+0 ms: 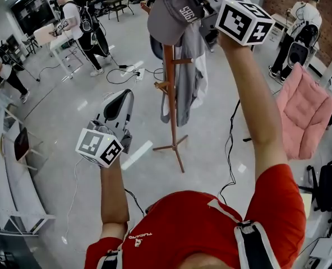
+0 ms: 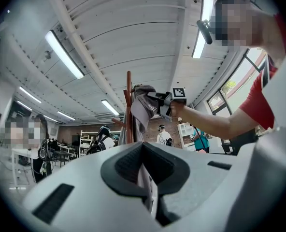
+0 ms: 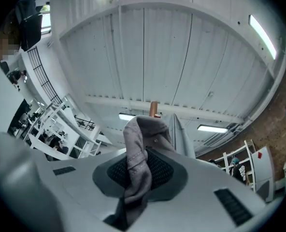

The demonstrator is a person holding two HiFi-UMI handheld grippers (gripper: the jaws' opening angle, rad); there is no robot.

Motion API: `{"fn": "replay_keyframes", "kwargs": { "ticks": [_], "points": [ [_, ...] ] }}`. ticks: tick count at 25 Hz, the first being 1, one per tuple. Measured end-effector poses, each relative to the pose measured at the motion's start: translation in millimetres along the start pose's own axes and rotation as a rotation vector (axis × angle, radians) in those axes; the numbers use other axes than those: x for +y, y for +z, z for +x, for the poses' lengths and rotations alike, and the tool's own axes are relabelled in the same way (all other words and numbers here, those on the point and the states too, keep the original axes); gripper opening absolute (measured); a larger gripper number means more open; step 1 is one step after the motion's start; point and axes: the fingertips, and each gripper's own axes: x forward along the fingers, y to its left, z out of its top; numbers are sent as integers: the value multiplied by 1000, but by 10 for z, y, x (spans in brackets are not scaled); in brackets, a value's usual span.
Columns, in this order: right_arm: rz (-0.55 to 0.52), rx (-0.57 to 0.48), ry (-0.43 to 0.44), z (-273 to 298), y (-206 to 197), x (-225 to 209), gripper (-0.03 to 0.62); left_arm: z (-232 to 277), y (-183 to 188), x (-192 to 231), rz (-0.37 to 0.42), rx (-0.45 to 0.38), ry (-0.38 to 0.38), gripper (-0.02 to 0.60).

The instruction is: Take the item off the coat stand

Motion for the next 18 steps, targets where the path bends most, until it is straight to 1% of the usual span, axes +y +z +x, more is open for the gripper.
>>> {"fn": "replay_keyframes", "kwargs": {
  "ticks": [4,9,13,18],
  "points": [
    [-38,-38,-29,-110,290,-109,61,44,20,-81,-2,-3,-9,9],
    [-27,-77,-41,-328,464,-120,61,23,27,-145,-10,-14,-23,9],
    [-7,-78,-11,-663,434,19,61,15,76,-207,-20,-34,-34,9],
    [-30,-33,57,-1116,184,425,61,60,103,-293,-38,-51,-67,9]
  ]
}}
